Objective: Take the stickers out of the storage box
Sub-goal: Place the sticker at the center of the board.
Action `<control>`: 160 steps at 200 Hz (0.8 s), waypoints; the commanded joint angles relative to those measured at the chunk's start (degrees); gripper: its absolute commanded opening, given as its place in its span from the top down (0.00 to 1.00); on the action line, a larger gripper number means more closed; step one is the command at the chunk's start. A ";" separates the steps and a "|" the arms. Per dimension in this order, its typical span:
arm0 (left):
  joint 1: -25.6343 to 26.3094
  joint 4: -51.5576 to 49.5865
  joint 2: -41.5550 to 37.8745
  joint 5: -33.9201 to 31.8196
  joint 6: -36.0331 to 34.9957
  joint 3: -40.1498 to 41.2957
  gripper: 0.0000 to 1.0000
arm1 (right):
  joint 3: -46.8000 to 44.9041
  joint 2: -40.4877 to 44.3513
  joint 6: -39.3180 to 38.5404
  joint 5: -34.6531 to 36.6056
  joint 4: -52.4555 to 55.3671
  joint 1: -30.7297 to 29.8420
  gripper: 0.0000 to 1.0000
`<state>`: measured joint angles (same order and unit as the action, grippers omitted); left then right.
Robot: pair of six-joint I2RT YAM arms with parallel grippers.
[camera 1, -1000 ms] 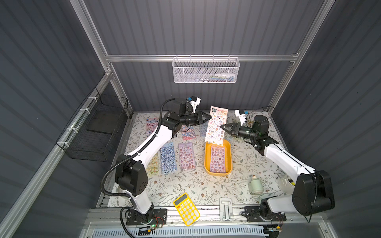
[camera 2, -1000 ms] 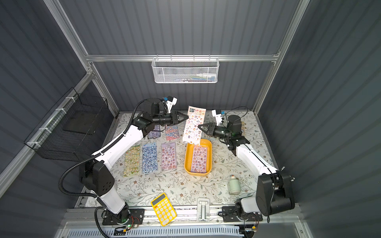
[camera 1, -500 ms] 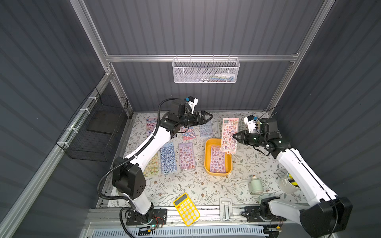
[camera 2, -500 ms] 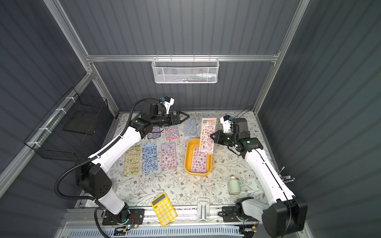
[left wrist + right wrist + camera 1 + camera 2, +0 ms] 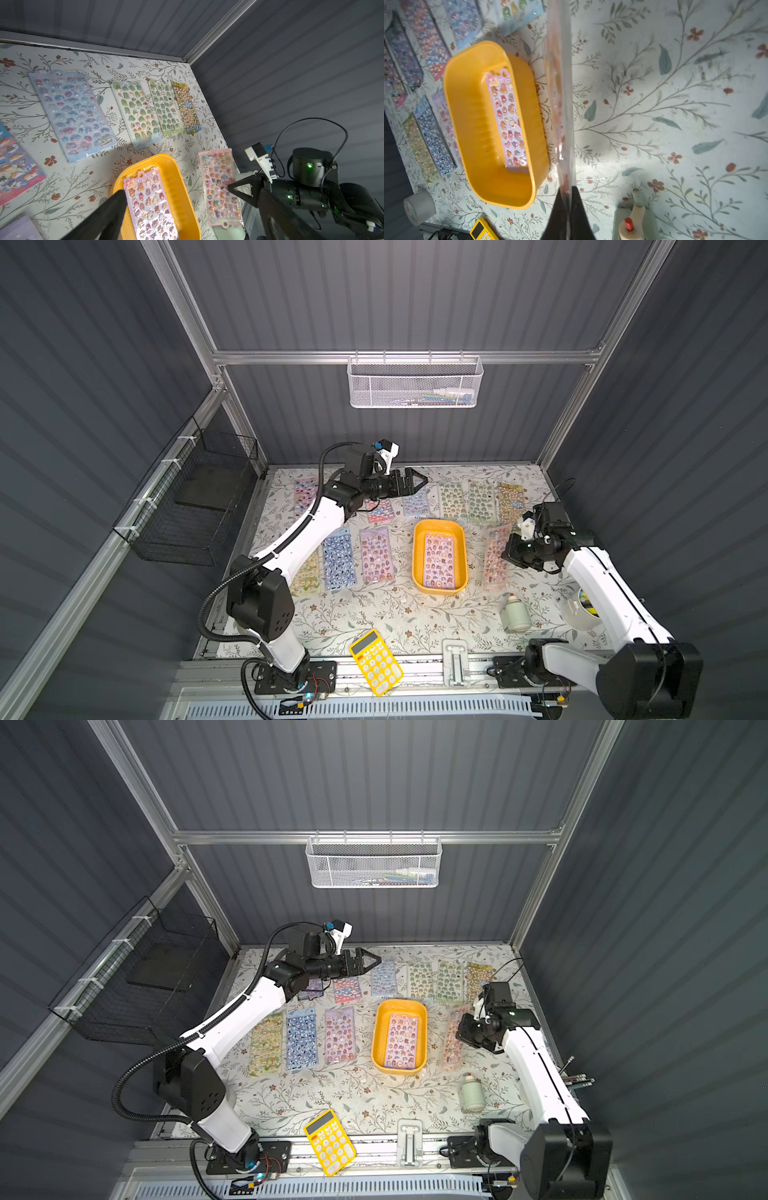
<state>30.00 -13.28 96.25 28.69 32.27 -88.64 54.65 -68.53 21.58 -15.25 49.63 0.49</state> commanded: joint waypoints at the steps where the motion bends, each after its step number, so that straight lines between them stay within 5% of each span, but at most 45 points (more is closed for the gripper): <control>1: -0.34 -0.22 0.26 0.63 -1.42 0.74 0.00 | 0.88 -3.25 -1.54 3.16 2.47 1.33 1.00; 160: -0.91 0.61 3.79 3.62 -1.34 -0.22 0.00 | 8.65 -26.83 -5.12 20.40 -1.93 6.93 0.97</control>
<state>29.52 -13.23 99.20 30.04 31.66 -88.33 60.40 -91.98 17.54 -0.89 47.51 6.74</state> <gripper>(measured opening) 0.999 0.053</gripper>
